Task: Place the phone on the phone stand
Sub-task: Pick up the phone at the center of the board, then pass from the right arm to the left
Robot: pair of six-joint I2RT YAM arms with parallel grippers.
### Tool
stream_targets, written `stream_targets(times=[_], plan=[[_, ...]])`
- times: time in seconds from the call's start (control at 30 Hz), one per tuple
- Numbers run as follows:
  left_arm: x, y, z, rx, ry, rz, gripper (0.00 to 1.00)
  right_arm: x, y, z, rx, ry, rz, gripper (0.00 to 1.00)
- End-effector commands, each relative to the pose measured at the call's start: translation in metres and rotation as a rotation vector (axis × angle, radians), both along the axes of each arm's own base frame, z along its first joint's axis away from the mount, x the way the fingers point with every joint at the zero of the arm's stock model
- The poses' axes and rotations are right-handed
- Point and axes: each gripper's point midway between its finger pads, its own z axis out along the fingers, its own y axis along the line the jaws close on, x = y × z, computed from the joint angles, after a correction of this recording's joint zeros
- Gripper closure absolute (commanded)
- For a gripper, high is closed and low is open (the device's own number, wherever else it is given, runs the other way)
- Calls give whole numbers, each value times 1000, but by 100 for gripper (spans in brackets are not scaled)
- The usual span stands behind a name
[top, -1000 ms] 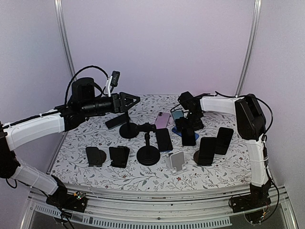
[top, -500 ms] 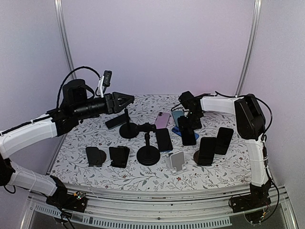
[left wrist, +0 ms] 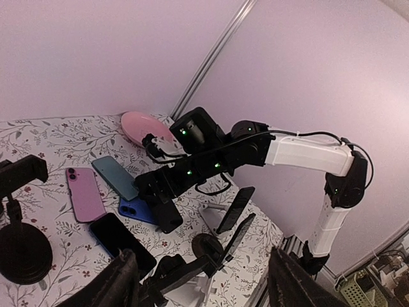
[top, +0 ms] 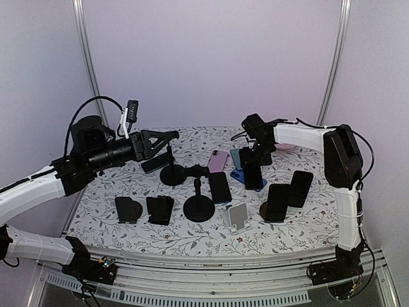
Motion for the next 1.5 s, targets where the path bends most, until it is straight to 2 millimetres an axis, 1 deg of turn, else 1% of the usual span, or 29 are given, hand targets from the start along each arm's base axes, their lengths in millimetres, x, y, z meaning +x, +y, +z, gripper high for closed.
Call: stream_targets(times=[0.0, 0.2, 0.67, 0.83, 1.03, 1.27, 1.47], plan=[[-6, -3, -3, 3, 2, 14, 31, 16, 13, 72, 76, -173, 6, 40], [-10, -7, -2, 10, -5, 14, 31, 13, 21, 86, 89, -199, 8, 41], [-7, -26, 4, 24, -47, -21, 32, 10, 22, 120, 130, -258, -8, 40], [-4, -33, 8, 30, -67, -28, 32, 7, 22, 133, 141, -279, -5, 41], [1, -40, 14, 40, -88, -30, 32, 5, 21, 152, 163, -313, -4, 41], [8, -46, 14, 48, -93, -29, 33, 1, 22, 172, 186, -341, 2, 40], [14, -57, 16, 59, -98, -35, 33, -5, 24, 192, 211, -373, 12, 40]])
